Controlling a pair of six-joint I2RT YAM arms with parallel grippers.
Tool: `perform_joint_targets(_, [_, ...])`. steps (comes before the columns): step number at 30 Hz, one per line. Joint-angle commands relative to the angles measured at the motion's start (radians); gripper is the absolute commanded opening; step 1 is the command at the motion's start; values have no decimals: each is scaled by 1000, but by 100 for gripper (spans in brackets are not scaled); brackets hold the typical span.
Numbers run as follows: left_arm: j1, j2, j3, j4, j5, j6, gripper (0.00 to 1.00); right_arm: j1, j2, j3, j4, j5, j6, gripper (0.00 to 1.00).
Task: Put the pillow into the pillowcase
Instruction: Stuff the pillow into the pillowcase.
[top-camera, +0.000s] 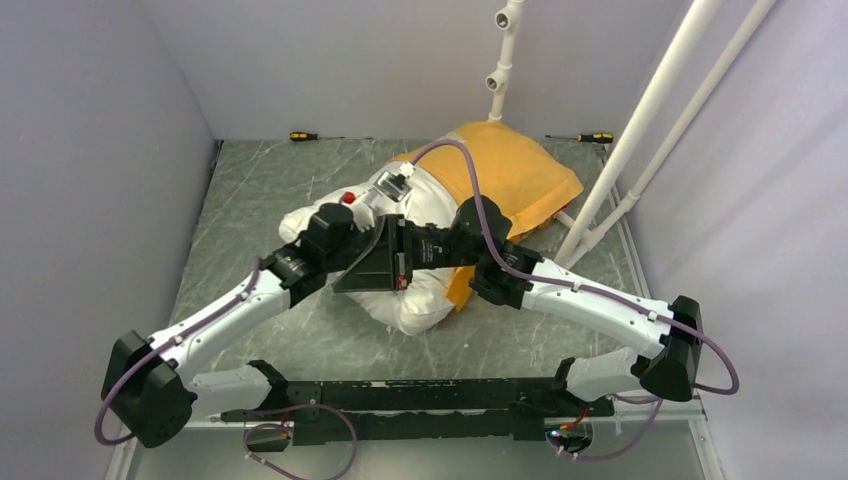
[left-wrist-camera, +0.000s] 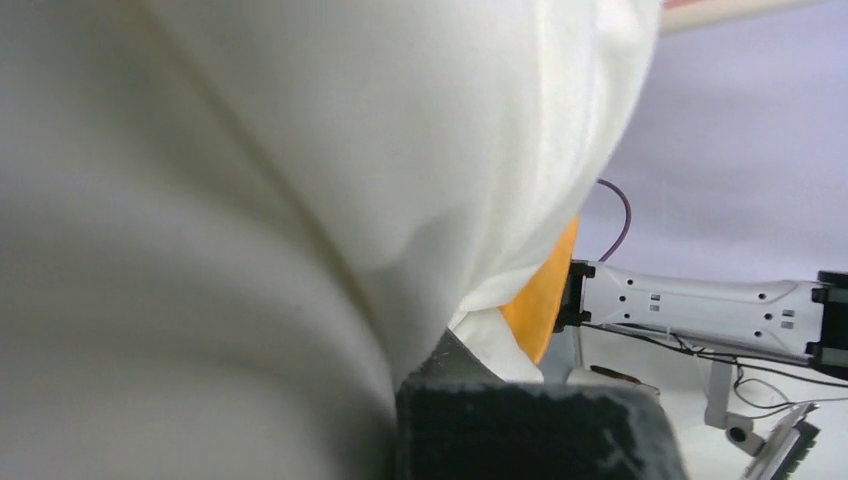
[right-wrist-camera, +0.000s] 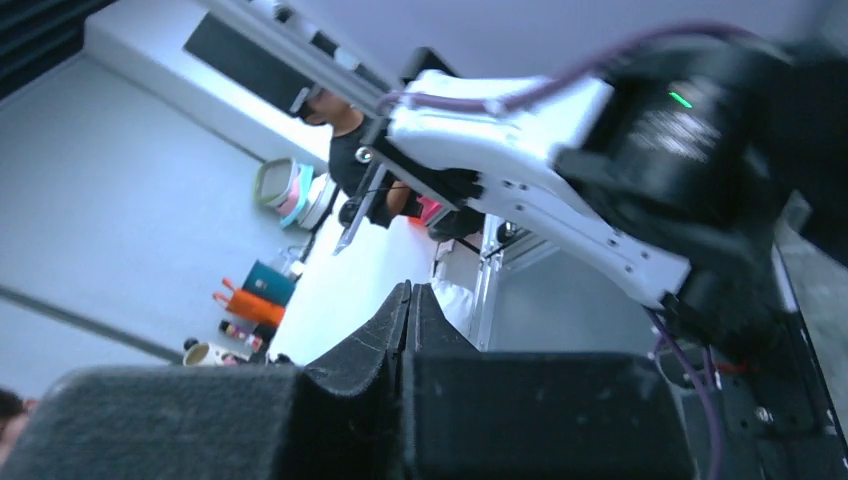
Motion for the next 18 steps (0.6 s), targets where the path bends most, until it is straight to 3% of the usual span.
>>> perform_joint_targets(1, [-70, 52, 70, 294, -188, 85, 0, 28, 26, 113, -36, -12, -81, 0])
perform_joint_targets(3, [-71, 39, 75, 220, -259, 110, 0, 25, -43, 98, -241, 134, -133, 3])
perform_joint_targets(7, [-71, -18, 42, 120, -363, 135, 0, 14, -220, -1, -561, 504, -179, 38])
perform_joint_targets(11, [-71, -65, 7, 77, -397, 120, 0, 11, -332, -20, -937, 842, -182, 63])
perform_joint_targets(16, [-72, -69, -12, 75, -374, 113, 0, 8, -357, -14, -1222, 1055, -148, 90])
perform_joint_targets(18, [-72, -60, -5, 68, -361, 116, 0, -1, -350, -28, -1229, 1063, -143, 93])
